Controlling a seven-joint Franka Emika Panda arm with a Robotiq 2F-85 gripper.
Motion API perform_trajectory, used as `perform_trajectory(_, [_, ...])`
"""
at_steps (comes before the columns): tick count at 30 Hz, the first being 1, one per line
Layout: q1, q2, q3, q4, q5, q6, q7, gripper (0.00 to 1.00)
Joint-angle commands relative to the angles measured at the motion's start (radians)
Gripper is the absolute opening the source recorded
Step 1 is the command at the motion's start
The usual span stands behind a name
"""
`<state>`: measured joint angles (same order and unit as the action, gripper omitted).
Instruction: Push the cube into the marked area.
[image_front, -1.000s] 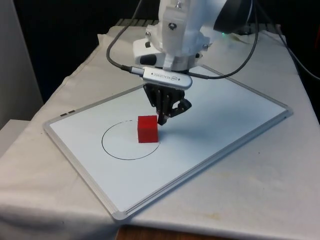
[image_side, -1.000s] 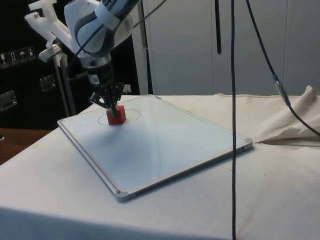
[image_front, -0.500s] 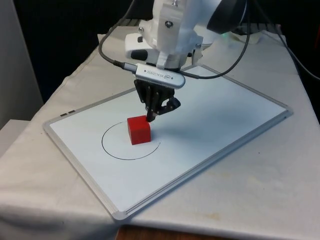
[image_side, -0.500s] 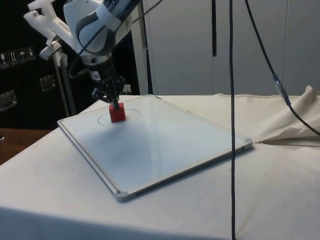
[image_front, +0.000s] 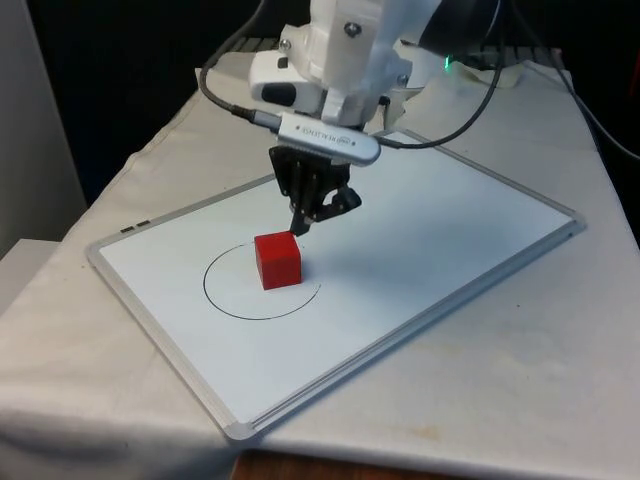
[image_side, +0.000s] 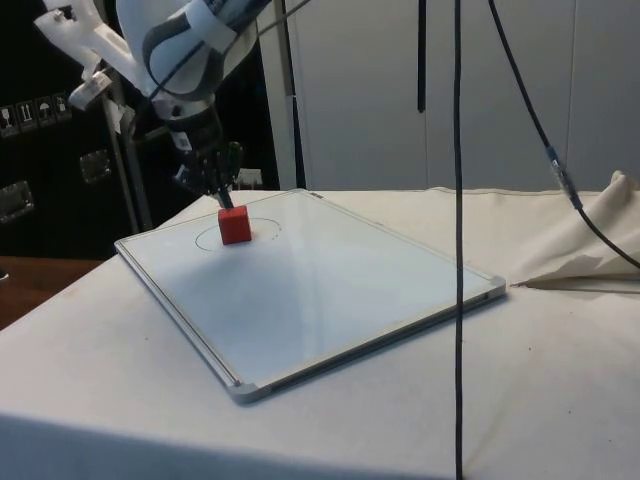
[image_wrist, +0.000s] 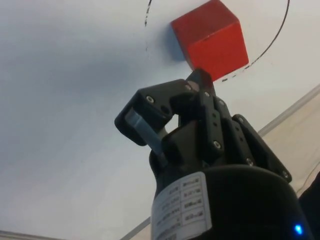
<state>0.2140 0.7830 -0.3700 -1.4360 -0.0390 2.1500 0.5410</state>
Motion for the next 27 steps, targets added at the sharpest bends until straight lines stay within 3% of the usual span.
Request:
perform_trajectory(1, [0.005, -0.014, 0.0, -0.008, 0.002, -0.004, 0.008, 0.0])
perform_trajectory(11, [0.019, -0.053, 0.013, -0.009, 0.005, -0.017, 0.044, 0.0])
perform_trajectory(16, [0.021, -0.057, 0.014, -0.004, 0.0, -0.017, 0.045, 0.0])
perform_trajectory(27, [0.027, -0.14, 0.013, -0.012, -0.009, -0.072, 0.017, 0.0])
